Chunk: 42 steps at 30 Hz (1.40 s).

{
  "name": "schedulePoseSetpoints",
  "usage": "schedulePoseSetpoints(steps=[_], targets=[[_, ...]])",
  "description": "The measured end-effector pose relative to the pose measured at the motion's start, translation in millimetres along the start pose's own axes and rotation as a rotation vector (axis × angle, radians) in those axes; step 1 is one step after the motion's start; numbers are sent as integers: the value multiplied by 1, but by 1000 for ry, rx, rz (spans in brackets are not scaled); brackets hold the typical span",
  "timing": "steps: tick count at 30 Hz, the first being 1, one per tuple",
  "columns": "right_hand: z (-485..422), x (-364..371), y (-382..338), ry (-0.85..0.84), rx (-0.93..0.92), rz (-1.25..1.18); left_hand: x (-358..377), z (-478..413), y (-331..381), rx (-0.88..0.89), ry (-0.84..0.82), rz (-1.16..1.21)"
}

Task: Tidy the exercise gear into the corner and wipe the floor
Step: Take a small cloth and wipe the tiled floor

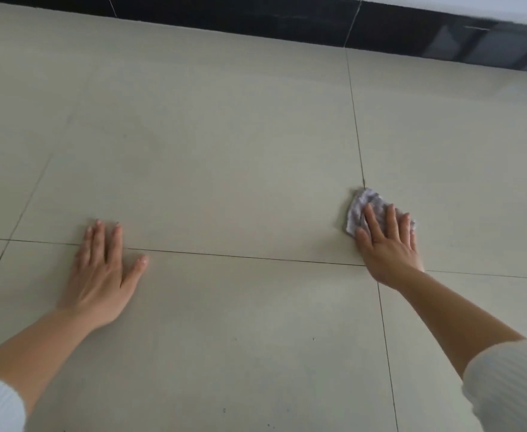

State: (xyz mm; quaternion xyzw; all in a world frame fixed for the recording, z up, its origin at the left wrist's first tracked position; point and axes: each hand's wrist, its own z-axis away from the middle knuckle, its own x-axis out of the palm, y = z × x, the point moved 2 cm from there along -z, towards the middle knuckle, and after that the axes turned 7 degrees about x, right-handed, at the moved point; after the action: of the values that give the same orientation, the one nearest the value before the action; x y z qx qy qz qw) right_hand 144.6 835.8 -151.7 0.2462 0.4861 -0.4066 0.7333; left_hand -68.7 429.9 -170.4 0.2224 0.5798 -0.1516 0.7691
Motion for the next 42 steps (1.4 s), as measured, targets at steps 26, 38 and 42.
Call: schedulePoseSetpoints(steps=[26, 38, 42], targets=[[8, 18, -143, 87, -404, 202, -8, -18, -61, -17, 189, 66], [34, 39, -258, 10, -407, 0, -14, -51, -88, -27, 306, 91], [115, 72, -267, -24, -756, 186, -16, -50, -85, -29, 298, 93]])
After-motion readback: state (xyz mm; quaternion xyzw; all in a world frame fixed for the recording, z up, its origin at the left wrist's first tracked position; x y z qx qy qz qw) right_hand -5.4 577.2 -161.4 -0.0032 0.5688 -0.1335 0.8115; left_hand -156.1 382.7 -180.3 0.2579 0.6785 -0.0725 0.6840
